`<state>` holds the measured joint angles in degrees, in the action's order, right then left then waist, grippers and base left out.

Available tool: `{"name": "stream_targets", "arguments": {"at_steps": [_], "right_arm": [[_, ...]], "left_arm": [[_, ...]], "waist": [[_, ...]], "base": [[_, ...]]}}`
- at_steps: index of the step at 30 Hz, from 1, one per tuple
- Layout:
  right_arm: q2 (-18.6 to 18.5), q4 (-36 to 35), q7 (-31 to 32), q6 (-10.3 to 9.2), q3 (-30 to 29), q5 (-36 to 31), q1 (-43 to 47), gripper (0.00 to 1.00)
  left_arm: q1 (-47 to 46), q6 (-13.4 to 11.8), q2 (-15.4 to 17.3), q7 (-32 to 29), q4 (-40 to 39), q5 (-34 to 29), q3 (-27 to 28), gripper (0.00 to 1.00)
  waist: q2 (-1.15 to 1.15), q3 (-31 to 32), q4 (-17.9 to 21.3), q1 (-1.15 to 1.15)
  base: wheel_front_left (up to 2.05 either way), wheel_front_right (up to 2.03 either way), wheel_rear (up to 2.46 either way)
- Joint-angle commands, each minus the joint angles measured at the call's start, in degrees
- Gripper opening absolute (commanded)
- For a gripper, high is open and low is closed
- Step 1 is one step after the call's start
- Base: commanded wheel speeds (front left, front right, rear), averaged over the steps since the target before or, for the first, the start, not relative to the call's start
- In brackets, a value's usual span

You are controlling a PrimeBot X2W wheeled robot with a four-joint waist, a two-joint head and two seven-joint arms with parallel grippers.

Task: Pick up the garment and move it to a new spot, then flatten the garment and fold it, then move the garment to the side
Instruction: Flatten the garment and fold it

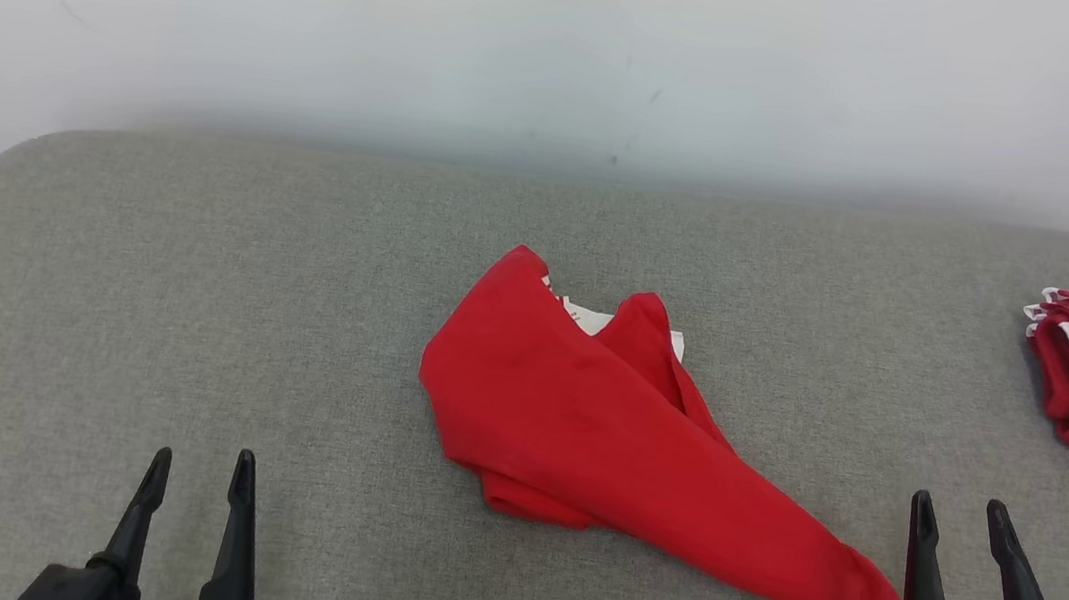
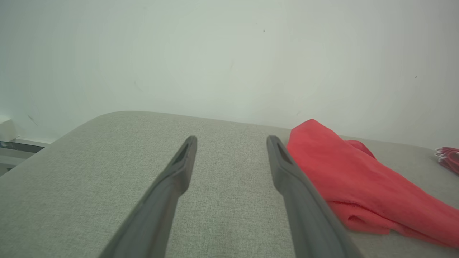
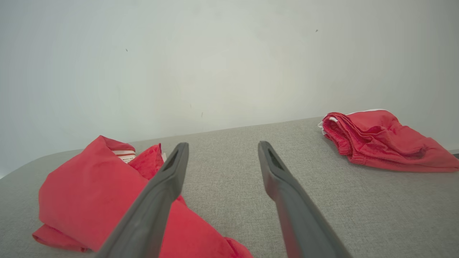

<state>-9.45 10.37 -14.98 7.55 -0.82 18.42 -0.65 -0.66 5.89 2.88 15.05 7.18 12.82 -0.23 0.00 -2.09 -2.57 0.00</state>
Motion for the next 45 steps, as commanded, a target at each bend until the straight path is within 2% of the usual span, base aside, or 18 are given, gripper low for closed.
{"name": "stream_targets", "arguments": {"at_steps": [1, 8, 13, 20, 29, 31, 42, 43, 44, 45], "right_arm": [[0.5, -0.9, -0.3, -0.16, -0.2, -0.5, 1.2, 1.0], [2.1, -4.6, -0.3, -0.16, -1.0, -1.3, 5.0, 1.0], [2.8, -4.6, -0.3, -0.15, -1.3, -1.6, 6.7, 1.0], [1.0, -2.1, 0.2, -0.15, -0.6, -2.2, 5.0, 1.0], [-2.4, 8.6, 2.1, -0.15, 1.1, -0.9, 0.1, 1.0], [-2.5, 10.2, 2.0, -0.16, 1.2, -0.6, -0.4, 1.0], [-1.9, 29.6, 0.7, -0.16, 4.7, 1.8, -7.6, 1.0], [-1.7, 30.8, 0.6, -0.15, 5.2, 2.1, -8.5, 0.36], [-1.7, 31.8, 0.4, -0.15, 5.8, 2.5, -9.1, 0.0], [-1.7, 32.6, 0.3, -0.15, 6.3, 3.0, -9.6, 0.0]], "left_arm": [[1.0, 0.1, 0.0, 0.2, -0.3, -0.6, 0.0, 1.0], [2.0, 0.5, 0.0, 0.2, -0.9, -1.4, 0.6, 1.0], [2.3, 0.9, 0.0, 0.2, -0.6, -1.4, 1.3, 1.0], [1.7, 1.0, 0.0, 0.2, -0.3, -1.0, 1.0, 1.0], [0.8, 0.7, 0.0, 0.2, -0.2, -0.3, -0.5, 1.0], [0.8, 0.6, 0.0, 0.2, -0.2, -0.3, -0.7, 1.0], [0.4, 0.3, 0.0, 0.2, 0.0, -0.4, -1.4, 1.0], [0.3, 0.2, 0.0, 0.2, 0.0, -0.5, -1.5, 1.0], [0.2, 0.2, 0.0, 0.2, 0.0, -0.5, -1.5, 1.0], [0.1, 0.3, 0.0, 0.2, 0.2, -0.6, -1.3, 1.0]], "waist": [[0.0, 0.1, 0.2, 0.0], [0.0, 0.2, 0.3, 0.0], [0.0, 0.0, 0.5, 0.0], [0.0, -0.2, 0.2, 0.0], [0.0, -1.4, -2.1, 0.0], [0.0, -1.5, -2.3, 0.0], [0.0, -2.5, -4.0, 0.0], [0.0, -2.5, -4.0, 0.0], [0.0, -2.5, -4.1, 0.0], [0.0, -2.5, -4.1, 0.0]], "base": [[0.0, 0.0, 0.0], [0.0, 0.0, 0.0], [0.0, 0.0, 0.0], [0.0, 0.0, 0.0], [0.0, 0.0, 0.0], [0.0, 0.0, 0.0], [0.0, 0.0, 0.0], [0.0, 0.0, 0.0], [0.0, 0.0, 0.0], [0.0, 0.0, 0.0]]}}
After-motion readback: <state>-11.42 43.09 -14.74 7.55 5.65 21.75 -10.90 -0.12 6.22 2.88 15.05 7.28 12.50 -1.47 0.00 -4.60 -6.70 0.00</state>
